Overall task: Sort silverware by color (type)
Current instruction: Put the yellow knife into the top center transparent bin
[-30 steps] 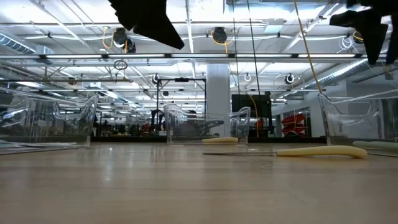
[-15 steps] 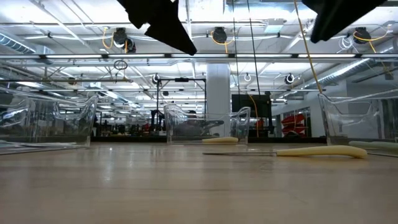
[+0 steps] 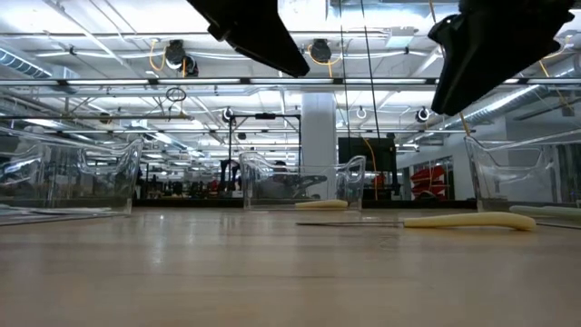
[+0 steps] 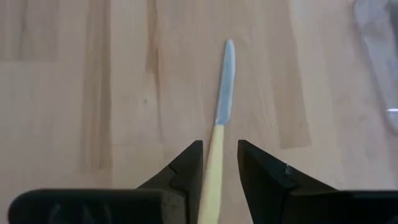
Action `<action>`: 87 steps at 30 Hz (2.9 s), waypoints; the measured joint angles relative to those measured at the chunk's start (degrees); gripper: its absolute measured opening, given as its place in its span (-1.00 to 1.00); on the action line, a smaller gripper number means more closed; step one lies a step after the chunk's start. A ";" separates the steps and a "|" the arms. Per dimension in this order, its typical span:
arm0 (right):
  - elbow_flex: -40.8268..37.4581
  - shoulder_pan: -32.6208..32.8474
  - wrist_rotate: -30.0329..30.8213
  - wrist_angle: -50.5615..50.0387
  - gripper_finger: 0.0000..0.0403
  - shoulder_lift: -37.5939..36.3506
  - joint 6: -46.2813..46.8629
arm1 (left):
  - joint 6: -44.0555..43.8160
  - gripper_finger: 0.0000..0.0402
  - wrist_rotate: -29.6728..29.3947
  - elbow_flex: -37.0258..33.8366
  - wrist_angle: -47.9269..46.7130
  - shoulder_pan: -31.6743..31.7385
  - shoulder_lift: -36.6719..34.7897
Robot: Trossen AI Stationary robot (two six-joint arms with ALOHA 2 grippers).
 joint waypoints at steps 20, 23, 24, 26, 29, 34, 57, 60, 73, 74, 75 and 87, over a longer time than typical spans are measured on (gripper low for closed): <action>-0.02 -6.80 -9.16 -0.07 -0.48 6.20 3.19 | 5.88 0.24 17.22 0.00 6.60 7.25 11.29; -0.02 -8.52 -11.03 -2.47 -0.38 8.59 3.16 | 5.01 0.24 17.62 0.00 5.46 7.43 11.15; -0.02 -8.98 -11.53 -3.22 -0.34 9.24 3.16 | 4.75 0.24 17.66 0.00 4.69 7.43 11.13; -0.02 -9.67 -11.75 -3.98 -0.26 10.25 3.16 | 4.37 0.24 17.72 0.00 3.36 7.20 11.16; 0.00 -10.65 -12.95 -4.77 -0.14 11.69 2.75 | 4.32 0.24 17.77 0.00 2.19 6.69 11.15; 0.00 -11.68 -17.68 -4.29 0.00 13.87 2.68 | 3.56 0.23 20.20 0.00 0.86 6.64 11.15; 0.11 -11.77 -20.13 -4.14 -0.75 17.09 -7.86 | 3.46 0.23 20.33 0.00 0.26 6.65 11.15; 0.11 -11.60 -17.94 -4.14 -0.75 16.15 -8.80 | 2.52 0.23 20.33 0.00 -1.05 6.67 11.15; -0.15 -7.24 -9.44 -6.54 -0.75 9.62 -7.94 | -3.96 0.23 18.54 0.00 -8.25 6.17 7.27; -0.09 -6.96 -8.56 -6.48 -0.75 9.48 -7.99 | -4.62 0.23 18.42 0.00 -8.93 5.98 6.66; -0.09 -6.82 -8.25 -6.53 -0.75 9.31 -8.35 | -5.18 0.23 18.37 0.00 -9.15 5.69 6.05; 0.04 -6.00 -1.24 -7.02 -0.75 8.70 -9.69 | -9.08 0.23 12.50 -0.04 -17.19 0.79 0.42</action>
